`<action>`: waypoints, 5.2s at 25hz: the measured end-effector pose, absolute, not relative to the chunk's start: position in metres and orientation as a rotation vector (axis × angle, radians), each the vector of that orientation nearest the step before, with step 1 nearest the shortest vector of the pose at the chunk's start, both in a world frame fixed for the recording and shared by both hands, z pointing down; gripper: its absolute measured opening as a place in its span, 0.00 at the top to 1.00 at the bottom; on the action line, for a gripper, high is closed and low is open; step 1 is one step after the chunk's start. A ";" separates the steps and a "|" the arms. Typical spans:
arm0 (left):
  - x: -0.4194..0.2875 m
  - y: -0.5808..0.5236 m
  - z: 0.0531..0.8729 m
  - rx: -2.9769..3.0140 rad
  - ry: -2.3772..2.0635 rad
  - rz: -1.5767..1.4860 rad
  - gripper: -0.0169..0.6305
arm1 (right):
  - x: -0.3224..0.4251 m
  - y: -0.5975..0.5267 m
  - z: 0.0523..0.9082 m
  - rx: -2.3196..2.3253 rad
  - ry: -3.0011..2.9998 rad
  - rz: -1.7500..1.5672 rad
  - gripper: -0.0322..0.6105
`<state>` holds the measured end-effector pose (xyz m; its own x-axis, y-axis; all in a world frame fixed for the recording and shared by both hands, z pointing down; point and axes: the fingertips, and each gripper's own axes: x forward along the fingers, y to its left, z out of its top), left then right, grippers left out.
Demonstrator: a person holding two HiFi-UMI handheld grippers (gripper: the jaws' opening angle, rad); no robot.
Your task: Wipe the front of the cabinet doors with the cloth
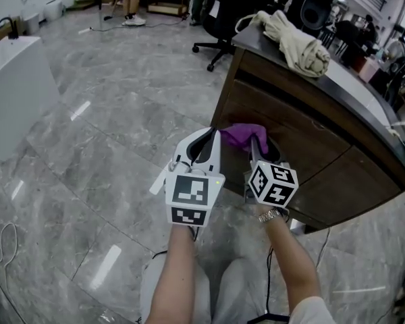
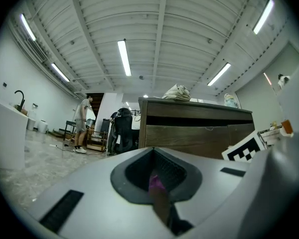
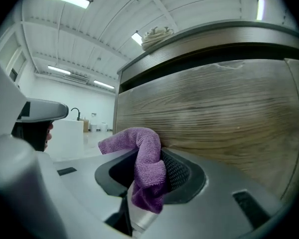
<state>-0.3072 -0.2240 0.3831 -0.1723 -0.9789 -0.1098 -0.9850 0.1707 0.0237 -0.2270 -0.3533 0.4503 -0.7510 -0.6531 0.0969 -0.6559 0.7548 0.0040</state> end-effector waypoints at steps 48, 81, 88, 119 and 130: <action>-0.309 -0.214 0.387 -1.981 2.372 0.149 0.96 | -0.287 -0.322 0.562 0.995 -2.716 0.164 0.74; -0.319 -0.213 0.393 -1.998 2.338 0.103 0.96 | -0.092 -0.391 0.579 1.313 -2.537 0.137 0.74; -0.316 -0.217 0.399 -2.024 2.323 0.068 0.96 | -0.015 -0.410 0.583 1.463 -2.438 0.177 0.73; -0.327 -0.206 0.400 -1.974 2.388 0.123 0.96 | -0.334 -0.303 0.670 0.931 -2.563 0.165 0.74; -0.325 -0.217 0.408 -2.003 2.374 0.093 0.96 | -0.286 -0.341 0.668 1.053 -2.537 0.288 0.73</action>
